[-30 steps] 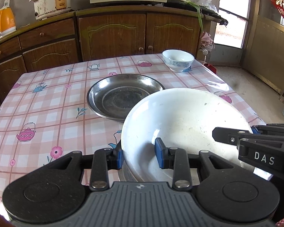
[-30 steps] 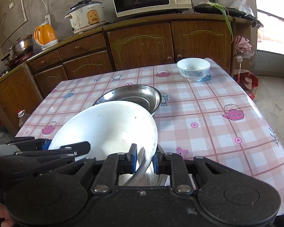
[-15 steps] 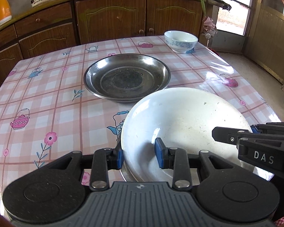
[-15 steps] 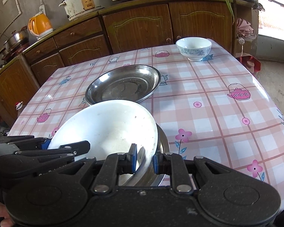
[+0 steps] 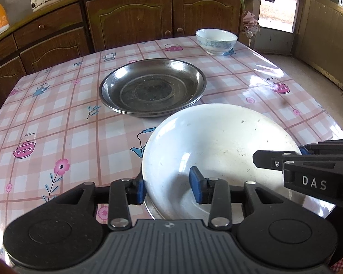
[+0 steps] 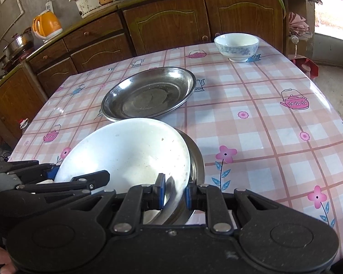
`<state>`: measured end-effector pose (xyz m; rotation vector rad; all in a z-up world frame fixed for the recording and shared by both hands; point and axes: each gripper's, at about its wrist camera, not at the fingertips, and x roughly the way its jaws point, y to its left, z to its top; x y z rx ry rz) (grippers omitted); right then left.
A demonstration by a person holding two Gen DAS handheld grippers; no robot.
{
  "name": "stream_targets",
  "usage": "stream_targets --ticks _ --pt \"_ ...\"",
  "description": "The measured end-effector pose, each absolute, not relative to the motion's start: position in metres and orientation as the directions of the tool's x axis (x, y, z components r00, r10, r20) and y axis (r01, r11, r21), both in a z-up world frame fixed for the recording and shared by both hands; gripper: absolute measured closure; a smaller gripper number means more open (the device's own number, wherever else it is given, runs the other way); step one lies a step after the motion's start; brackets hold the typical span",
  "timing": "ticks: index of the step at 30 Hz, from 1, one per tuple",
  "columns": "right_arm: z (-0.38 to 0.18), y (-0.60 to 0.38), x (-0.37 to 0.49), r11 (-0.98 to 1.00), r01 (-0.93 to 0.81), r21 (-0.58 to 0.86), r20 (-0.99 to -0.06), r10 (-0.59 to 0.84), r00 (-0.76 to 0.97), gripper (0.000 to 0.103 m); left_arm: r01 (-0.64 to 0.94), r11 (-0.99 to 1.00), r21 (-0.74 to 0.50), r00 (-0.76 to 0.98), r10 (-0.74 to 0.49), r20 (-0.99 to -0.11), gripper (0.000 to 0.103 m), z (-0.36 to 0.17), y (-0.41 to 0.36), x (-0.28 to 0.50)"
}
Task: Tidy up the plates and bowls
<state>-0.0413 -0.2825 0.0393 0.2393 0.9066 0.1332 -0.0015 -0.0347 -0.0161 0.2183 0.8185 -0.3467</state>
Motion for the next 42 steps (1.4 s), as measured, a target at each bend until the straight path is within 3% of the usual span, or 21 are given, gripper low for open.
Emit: stream_targets --ticks 13,29,34,36,38,42 --pt "0.035 -0.269 -0.040 0.967 -0.052 0.251 -0.775 0.233 0.587 0.081 0.385 0.917 0.109 0.634 -0.176 -0.753 0.062 -0.021 -0.030 -0.005" --pt "0.038 -0.267 -0.032 0.984 -0.076 0.160 -0.782 0.174 0.599 0.078 0.345 0.938 -0.020 0.593 -0.234 -0.770 0.061 -0.028 -0.021 0.006" --pt "0.043 -0.264 -0.031 0.986 -0.094 0.137 -0.779 0.166 0.604 0.072 0.337 0.940 -0.046 0.590 -0.249 -0.768 0.061 -0.027 -0.019 0.007" --pt "0.046 -0.263 -0.031 0.988 -0.101 0.120 -0.774 0.157 0.613 0.059 0.333 0.941 -0.053 0.593 -0.253 -0.765 0.061 -0.025 -0.017 0.007" --pt "0.050 -0.262 -0.031 0.991 -0.099 0.089 -0.767 0.132 0.628 0.053 0.329 0.942 -0.061 0.594 -0.257 -0.762 0.061 -0.024 -0.016 0.008" --pt "0.059 -0.266 -0.030 0.992 -0.100 0.074 -0.748 0.122 0.653 0.053 0.320 0.945 -0.074 0.599 -0.262 -0.757 0.061 -0.022 -0.012 0.008"
